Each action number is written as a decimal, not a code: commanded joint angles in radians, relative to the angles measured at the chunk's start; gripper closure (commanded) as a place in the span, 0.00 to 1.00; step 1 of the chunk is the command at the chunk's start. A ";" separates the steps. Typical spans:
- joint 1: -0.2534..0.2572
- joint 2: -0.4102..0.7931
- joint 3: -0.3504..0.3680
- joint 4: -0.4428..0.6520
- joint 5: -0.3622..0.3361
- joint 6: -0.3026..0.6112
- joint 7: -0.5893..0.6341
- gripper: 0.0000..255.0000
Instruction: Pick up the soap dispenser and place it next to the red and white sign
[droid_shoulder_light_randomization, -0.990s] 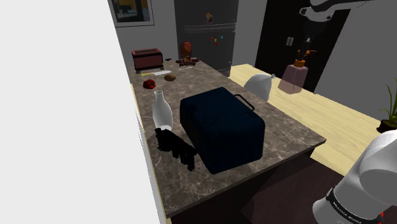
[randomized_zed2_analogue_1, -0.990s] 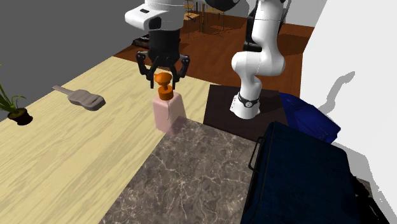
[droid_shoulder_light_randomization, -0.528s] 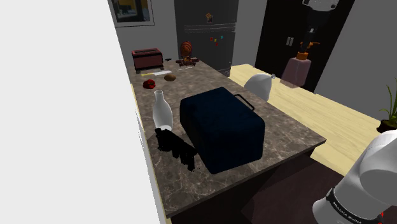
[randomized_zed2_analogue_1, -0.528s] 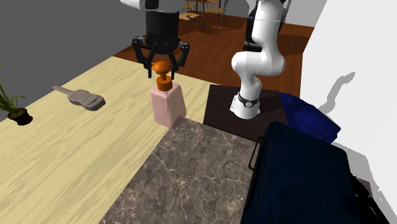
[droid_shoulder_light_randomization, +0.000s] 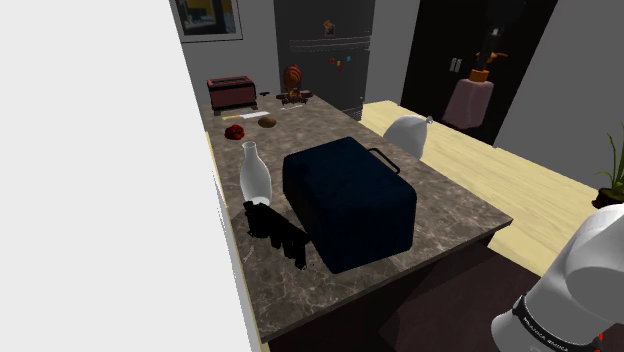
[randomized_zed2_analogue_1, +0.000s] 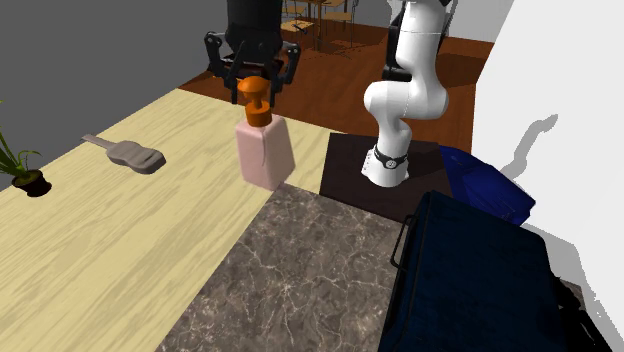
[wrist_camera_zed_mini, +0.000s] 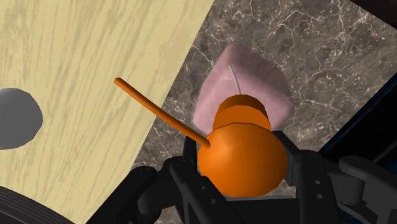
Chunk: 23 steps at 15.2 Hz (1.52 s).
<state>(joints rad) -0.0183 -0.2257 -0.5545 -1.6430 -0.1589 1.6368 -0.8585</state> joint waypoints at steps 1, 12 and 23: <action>0.010 -0.033 0.035 -0.025 -0.018 -0.010 0.046 1.00; 0.068 -0.201 0.274 -0.196 -0.058 -0.048 0.348 1.00; 0.139 -0.224 0.487 -0.226 -0.012 -0.089 0.621 1.00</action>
<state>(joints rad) 0.1123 -0.4486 -0.0912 -1.8652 -0.1778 1.5501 -0.2709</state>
